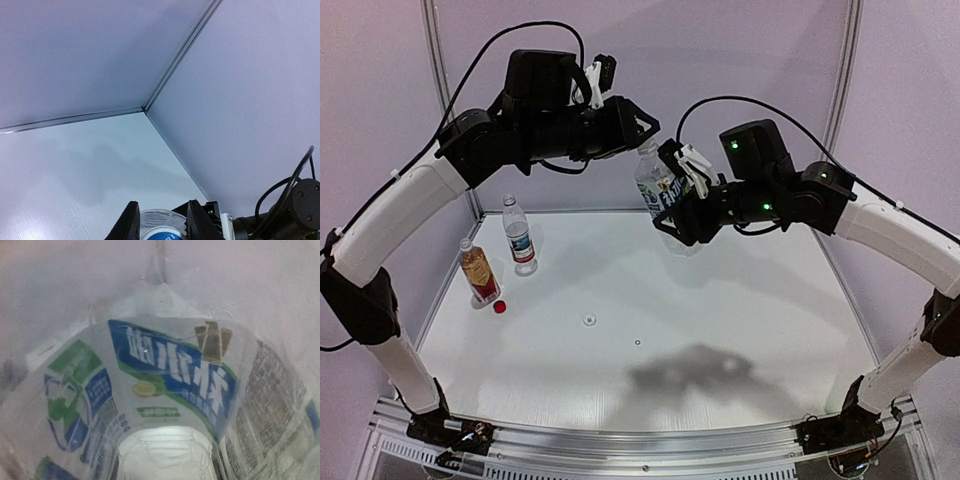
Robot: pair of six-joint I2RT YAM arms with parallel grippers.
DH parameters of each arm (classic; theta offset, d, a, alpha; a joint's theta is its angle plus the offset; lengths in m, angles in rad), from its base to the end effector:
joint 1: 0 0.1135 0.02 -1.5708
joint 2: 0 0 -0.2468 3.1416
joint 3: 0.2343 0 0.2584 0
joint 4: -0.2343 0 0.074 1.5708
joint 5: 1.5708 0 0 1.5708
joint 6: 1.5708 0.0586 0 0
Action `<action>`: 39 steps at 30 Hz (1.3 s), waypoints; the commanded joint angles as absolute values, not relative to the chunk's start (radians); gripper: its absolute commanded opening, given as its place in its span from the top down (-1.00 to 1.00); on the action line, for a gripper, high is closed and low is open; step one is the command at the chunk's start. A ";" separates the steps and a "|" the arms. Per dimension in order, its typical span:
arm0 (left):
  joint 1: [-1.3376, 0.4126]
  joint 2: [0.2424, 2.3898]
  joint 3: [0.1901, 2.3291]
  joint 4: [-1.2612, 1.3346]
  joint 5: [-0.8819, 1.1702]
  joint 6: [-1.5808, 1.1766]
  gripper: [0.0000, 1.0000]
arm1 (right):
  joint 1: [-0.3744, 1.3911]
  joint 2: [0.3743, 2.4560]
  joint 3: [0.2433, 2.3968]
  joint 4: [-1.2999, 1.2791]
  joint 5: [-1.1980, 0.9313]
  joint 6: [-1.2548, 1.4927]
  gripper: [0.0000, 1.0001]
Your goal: Unscrew the bottle caps
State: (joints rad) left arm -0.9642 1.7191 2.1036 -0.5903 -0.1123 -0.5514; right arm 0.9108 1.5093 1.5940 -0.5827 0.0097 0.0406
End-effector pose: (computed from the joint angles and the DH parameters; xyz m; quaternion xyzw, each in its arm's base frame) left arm 0.2314 -0.3219 0.4805 0.1241 0.7656 -0.4012 0.4873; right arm 0.2253 0.2893 0.3775 -0.3600 0.7805 0.2303 0.4562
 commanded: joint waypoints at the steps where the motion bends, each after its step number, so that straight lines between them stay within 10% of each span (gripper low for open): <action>1: -1.023 1.723 2.153 -0.712 -0.189 -0.644 0.70 | 0.882 1.539 1.608 -0.606 0.221 0.103 -0.26; 39: -1.003 1.574 1.959 -0.752 -0.363 -0.605 0.53 | 0.894 1.445 1.467 -0.531 0.109 0.123 -0.17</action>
